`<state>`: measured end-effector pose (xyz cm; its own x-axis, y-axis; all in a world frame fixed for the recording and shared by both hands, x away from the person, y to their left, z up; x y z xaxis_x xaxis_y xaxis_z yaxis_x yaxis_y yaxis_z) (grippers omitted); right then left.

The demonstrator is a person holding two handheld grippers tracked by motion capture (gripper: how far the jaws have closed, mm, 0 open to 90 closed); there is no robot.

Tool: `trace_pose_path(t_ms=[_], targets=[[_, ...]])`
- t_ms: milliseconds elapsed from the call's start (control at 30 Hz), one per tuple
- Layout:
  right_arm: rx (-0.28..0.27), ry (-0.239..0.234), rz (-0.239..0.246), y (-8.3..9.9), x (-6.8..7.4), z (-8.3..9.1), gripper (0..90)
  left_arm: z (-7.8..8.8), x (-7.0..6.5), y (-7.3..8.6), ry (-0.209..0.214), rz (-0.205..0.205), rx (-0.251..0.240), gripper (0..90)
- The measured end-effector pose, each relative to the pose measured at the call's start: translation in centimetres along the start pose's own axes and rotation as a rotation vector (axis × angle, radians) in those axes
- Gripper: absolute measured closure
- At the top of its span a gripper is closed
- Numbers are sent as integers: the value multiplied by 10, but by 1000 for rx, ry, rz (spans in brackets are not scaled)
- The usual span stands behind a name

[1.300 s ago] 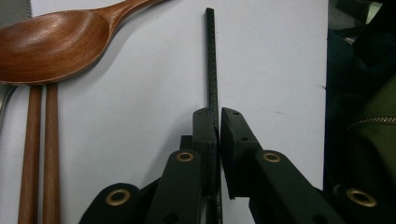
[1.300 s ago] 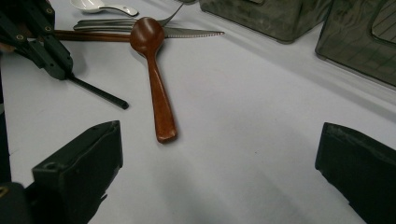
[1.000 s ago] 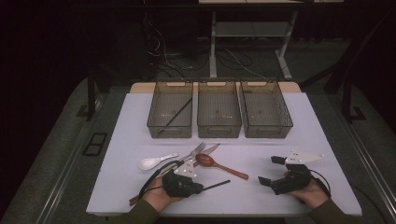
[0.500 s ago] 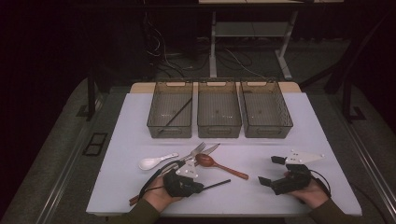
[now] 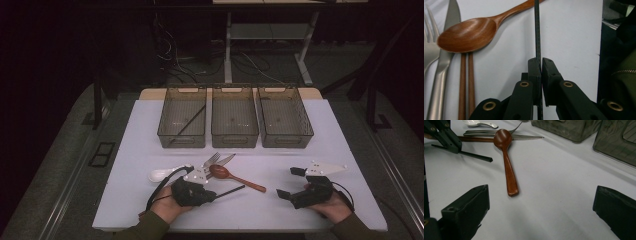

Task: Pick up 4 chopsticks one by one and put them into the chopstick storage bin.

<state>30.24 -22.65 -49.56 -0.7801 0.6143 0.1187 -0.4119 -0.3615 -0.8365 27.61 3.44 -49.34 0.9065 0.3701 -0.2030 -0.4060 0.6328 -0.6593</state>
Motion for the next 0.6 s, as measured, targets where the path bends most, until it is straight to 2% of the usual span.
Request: trace_pose_path(t_ms=[133, 600], targets=[[1, 0, 0, 0, 0, 0, 6, 3, 2, -5, 2, 21, -17, 853], [5, 0, -2, 1, 1, -1, 6, 10, 11, -14, 1, 46, -20, 853]])
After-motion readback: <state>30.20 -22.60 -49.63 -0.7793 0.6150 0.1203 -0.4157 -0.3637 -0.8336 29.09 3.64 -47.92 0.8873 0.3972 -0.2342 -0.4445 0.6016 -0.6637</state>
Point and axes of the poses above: each handheld gripper's, and its own axes: z roughly backward along the jaws, y roughly out of its underside, x roughly to its left, the point moved 9 cm from there along -z, roughly forward along the jaws, and after that the axes turned 4 degrees about z, right-handed, at the moved point
